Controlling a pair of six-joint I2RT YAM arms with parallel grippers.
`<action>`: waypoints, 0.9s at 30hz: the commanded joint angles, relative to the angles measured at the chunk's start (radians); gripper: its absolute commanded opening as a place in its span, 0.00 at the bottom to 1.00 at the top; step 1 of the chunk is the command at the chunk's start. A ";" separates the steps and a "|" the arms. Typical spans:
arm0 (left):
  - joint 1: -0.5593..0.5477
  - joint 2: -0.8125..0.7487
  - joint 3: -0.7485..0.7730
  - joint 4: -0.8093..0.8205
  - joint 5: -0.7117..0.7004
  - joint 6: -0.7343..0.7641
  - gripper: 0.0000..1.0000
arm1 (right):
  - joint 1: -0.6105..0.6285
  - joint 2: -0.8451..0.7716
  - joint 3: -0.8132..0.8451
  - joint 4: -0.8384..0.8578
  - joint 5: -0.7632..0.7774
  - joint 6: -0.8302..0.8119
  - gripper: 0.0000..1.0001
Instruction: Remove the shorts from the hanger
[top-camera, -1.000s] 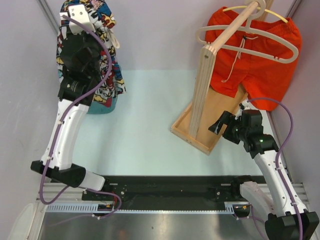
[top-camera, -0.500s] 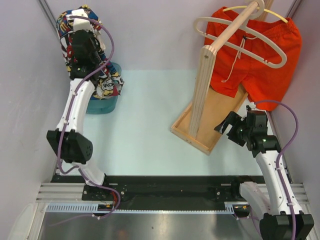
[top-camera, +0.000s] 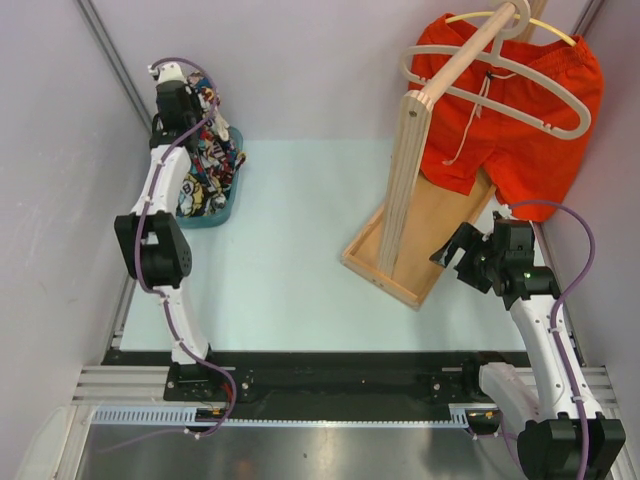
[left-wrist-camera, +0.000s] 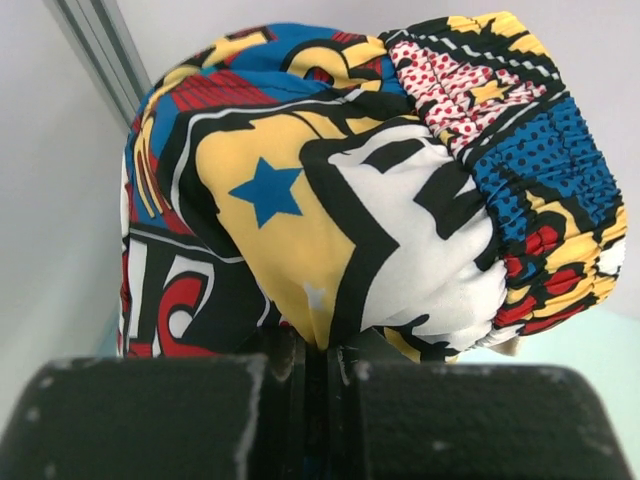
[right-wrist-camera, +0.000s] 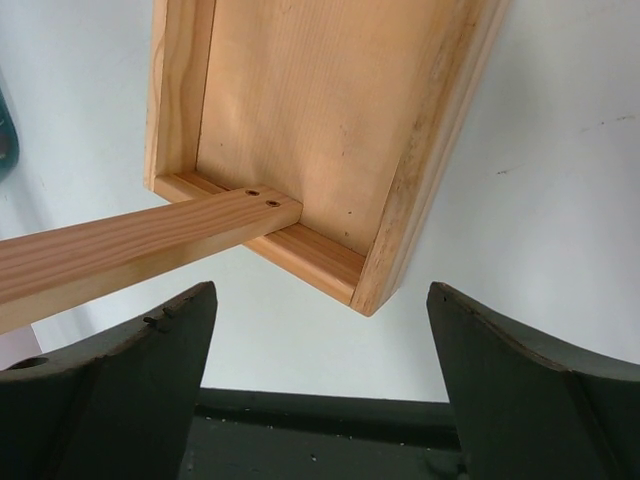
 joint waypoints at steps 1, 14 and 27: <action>0.044 0.064 0.076 -0.082 0.145 -0.169 0.00 | -0.003 -0.002 0.018 -0.012 -0.009 -0.019 0.91; 0.127 0.138 0.031 -0.277 0.320 -0.314 0.01 | -0.003 0.001 0.018 -0.030 -0.024 -0.058 0.92; 0.130 -0.053 -0.016 -0.395 0.242 -0.375 1.00 | -0.003 -0.003 0.018 -0.009 -0.045 -0.039 0.92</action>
